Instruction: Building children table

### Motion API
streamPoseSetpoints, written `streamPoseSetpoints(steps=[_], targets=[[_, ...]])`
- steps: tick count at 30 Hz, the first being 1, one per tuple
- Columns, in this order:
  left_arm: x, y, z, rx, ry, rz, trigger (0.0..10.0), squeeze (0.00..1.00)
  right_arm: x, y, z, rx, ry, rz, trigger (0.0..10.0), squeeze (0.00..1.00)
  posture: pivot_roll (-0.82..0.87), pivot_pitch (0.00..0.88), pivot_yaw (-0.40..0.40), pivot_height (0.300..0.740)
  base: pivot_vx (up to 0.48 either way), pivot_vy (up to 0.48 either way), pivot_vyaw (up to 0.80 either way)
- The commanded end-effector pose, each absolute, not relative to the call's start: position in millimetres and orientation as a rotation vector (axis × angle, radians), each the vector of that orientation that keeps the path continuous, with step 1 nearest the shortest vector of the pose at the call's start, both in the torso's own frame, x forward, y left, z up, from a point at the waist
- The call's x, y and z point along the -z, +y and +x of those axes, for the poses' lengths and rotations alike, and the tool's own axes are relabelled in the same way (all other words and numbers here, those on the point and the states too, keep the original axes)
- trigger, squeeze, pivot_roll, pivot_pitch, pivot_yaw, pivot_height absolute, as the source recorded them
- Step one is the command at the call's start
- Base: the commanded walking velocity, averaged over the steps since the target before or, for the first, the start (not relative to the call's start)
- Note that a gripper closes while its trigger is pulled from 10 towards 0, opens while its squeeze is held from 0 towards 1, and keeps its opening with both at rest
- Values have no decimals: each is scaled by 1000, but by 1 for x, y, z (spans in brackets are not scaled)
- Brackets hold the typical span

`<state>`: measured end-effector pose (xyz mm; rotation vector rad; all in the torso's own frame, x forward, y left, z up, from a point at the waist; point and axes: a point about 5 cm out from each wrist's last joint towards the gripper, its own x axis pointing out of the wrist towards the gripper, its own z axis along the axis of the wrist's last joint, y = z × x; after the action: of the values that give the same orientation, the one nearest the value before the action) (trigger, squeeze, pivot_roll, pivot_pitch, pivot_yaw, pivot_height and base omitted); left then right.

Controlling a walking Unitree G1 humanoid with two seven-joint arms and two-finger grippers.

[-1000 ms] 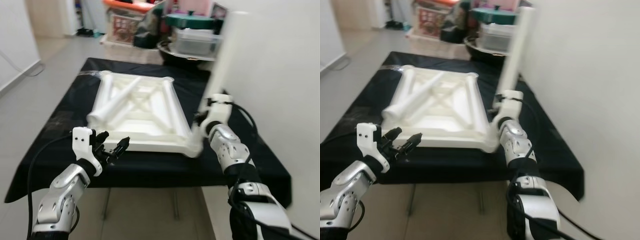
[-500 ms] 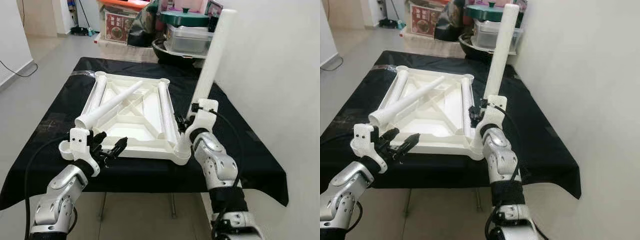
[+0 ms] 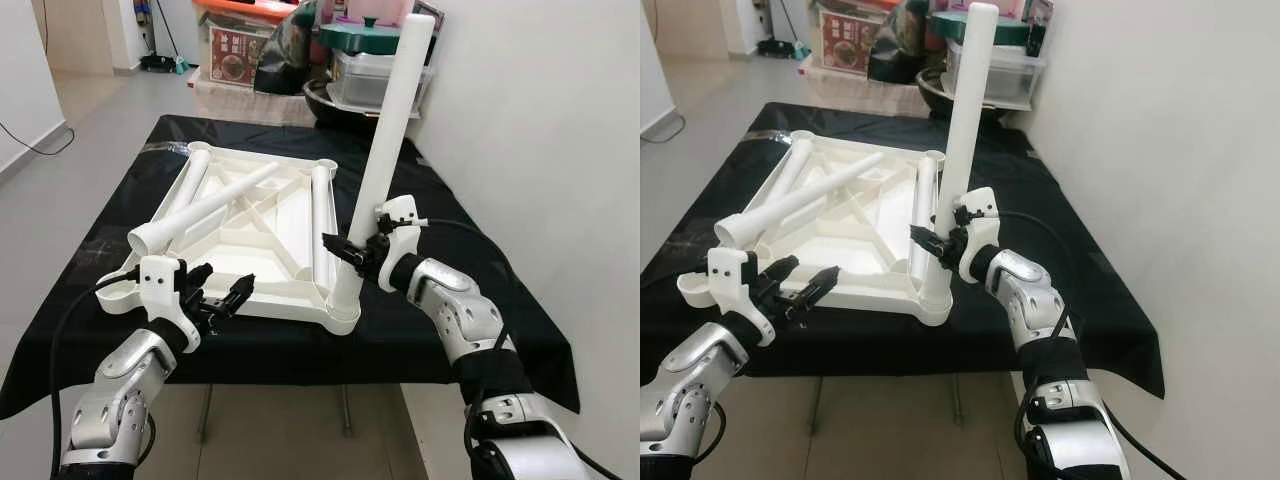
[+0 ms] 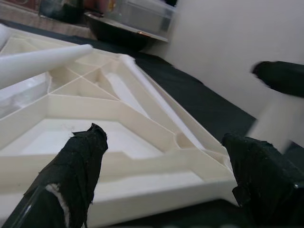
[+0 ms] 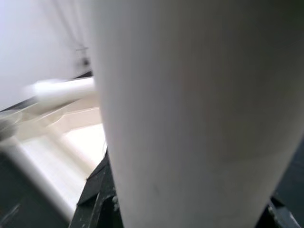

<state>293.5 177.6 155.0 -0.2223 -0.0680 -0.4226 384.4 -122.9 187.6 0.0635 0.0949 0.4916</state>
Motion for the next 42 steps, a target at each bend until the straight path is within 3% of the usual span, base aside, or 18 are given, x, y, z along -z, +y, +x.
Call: streamPoseSetpoints(steps=[1,2,7,8,9,10,17,18,20,21,24,27,32,33,34,35,36,42], targets=[[-151,177,293,416,-58,-227,10000,0,-175,-149,393,-211,175,89,0,0,172,0,-174,740,0,0,0],[-151,177,292,415,-59,-227,10000,0,-172,-166,394,17,190,154,0,0,171,0,-173,740,0,0,0],[-151,178,290,417,-58,-227,10000,0,-166,-184,379,360,190,246,0,0,172,0,-169,740,0,0,0],[-151,178,290,418,-57,-227,10000,0,-167,-176,377,329,183,239,2549,0,170,0,-166,740,0,0,0],[-151,178,290,418,-57,-227,10000,0,-167,-176,377,329,183,239,2549,0,170,0,-166,740,0,0,0],[-151,178,290,420,-56,-228,10000,0,-167,-159,375,260,190,241,10000,0,163,0,-161,740,0,0,0],[-151,178,290,423,-54,-228,10000,0,-171,-133,369,119,149,246,10000,0,163,0,-161,740,0,0,0],[-150,178,290,423,-53,-228,10000,0,-176,-125,369,37,114,228,10000,1000,167,0,-166,740,0,0,0],[-150,178,290,423,-53,-228,10000,0,-176,-125,369,37,114,228,10000,1000,167,0,-166,740,0,0,0],[-150,178,290,421,-53,-228,10000,0,-202,-122,379,-252,-3,248,10000,0,163,0,-164,740,0,0,0],[-150,178,291,421,-53,-228,10000,0,-216,-123,381,-412,-58,247,10000,0,162,0,-164,740,0,0,0],[-150,179,291,424,-55,-232,10000,0,-219,-119,367,-789,-102,138,10000,0,151,0,-152,740,0,0,0],[-150,178,293,428,-53,-229,10000,0,-194,-117,364,-958,31,29,10000,0,166,0,-160,740,0,0,0],[-150,178,293,427,-53,-229,10000,0,-191,-115,367,-947,45,27,8353,0,166,0,-160,740,0,0,0],[-150,178,293,425,-54,-228,10000,0,-189,-114,369,-934,56,28,5098,0,166,0,-160,740,0,0,0],[-150,178,293,425,-54,-228,10000,0,-189,-114,369,-934,56,28,5098,0,166,0,-160,740,0,0,0],[-150,179,293,423,-54,-228,10000,0,-187,-114,374,-892,66,34,0,0,166,0,-160,740,0,0,0],[-150,178,292,421,-54,-227,10000,0,-184,-122,388,-731,91,22,0,0,179,0,-166,740,0,0,0]])
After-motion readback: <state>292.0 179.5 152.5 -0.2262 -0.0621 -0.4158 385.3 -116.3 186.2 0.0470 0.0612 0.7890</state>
